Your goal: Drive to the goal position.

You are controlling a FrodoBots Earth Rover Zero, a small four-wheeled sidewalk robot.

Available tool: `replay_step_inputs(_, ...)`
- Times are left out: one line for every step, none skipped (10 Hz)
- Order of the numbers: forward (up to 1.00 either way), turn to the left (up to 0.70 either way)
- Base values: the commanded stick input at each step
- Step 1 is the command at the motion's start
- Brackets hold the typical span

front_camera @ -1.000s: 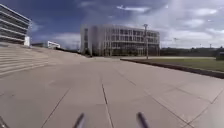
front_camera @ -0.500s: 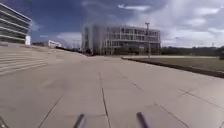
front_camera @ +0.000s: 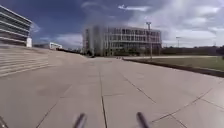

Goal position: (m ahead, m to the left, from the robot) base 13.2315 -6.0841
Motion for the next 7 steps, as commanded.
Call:
replay_step_inputs(0.50, 0.00)
replay_step_inputs(0.50, 0.00)
replay_step_inputs(0.50, 0.00)
replay_step_inputs(0.50, 0.00)
replay_step_inputs(0.50, 0.00)
replay_step_inputs(0.50, 0.00)
replay_step_inputs(0.50, 0.00)
